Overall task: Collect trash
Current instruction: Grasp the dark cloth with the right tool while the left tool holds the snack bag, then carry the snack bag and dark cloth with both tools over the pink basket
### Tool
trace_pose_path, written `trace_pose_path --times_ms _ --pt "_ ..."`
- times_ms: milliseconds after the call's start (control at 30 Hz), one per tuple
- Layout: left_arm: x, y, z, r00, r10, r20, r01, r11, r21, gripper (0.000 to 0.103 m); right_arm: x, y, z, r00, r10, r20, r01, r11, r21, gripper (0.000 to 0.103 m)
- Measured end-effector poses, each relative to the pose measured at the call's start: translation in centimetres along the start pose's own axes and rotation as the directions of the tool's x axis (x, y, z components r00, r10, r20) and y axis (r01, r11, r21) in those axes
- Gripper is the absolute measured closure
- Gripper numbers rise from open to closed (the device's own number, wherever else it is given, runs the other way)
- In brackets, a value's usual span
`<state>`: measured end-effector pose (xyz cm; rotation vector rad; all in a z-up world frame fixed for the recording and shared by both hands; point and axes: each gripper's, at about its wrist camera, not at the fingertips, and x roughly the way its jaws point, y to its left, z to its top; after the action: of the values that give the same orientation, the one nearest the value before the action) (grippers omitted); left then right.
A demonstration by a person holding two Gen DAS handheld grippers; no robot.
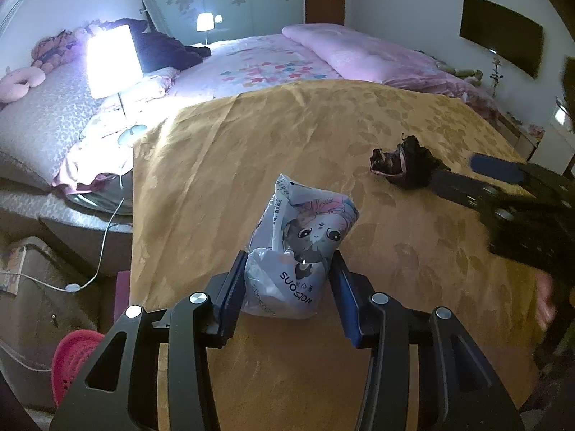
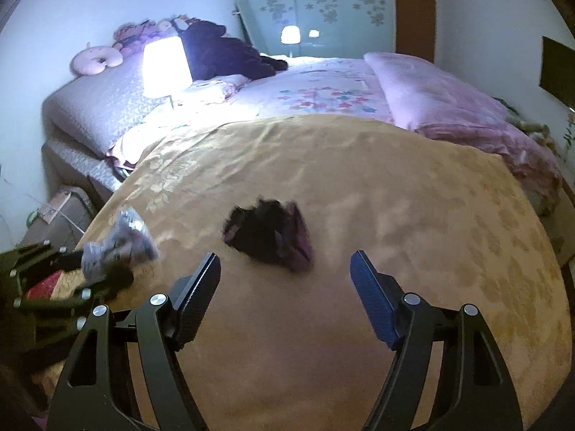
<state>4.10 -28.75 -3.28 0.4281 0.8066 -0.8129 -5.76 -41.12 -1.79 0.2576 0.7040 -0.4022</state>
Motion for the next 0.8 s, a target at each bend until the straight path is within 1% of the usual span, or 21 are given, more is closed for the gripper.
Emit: trace_pose_path --times_ms 133,300,367,433,467,533,600,800 --pt "-0.1 0.3 -0.3 1.000 0.008 -0.002 -0.008 1.000 -0.012 0.059 1.9 1.0 1.2 1.000 -0.003 -0.021 0.003 1.000 -0.017 0.031" --pt "-0.2 0.3 -0.7 1.000 0.017 -0.001 -0.017 1.000 -0.012 0.060 3.5 1.4 1.9 0.999 -0.020 -0.043 0.018 0.999 -0.030 0.031" --pt "-0.2 0.2 -0.9 1.000 0.019 0.002 -0.019 1.000 -0.009 0.059 4.0 1.6 2.0 0.998 -0.014 -0.053 0.013 0.999 -0.033 0.035" --pt "-0.3 0.2 -1.0 1.000 0.021 0.004 -0.021 1.000 -0.007 0.060 4.4 1.9 2.1 0.998 -0.003 -0.068 0.001 0.999 -0.033 0.043" --pt "-0.3 0.1 -1.0 1.000 0.022 0.004 -0.022 1.000 -0.007 0.060 4.5 1.9 2.1 0.998 0.001 -0.070 -0.003 0.999 -0.032 0.045" --pt "-0.3 0.1 -1.1 1.000 0.021 0.005 -0.021 1.000 -0.007 0.060 4.3 2.0 2.1 0.998 -0.002 -0.063 0.000 0.999 -0.034 0.052" --pt "-0.3 0.1 -1.1 1.000 0.020 0.005 -0.020 1.000 -0.007 0.059 4.0 2.1 1.9 0.998 -0.004 -0.059 0.002 0.999 -0.040 0.056" --pt "-0.5 -0.1 -1.4 1.000 0.015 0.005 -0.015 1.000 -0.014 0.060 3.2 1.8 1.1 0.998 0.007 -0.057 -0.009 0.999 -0.036 0.060"
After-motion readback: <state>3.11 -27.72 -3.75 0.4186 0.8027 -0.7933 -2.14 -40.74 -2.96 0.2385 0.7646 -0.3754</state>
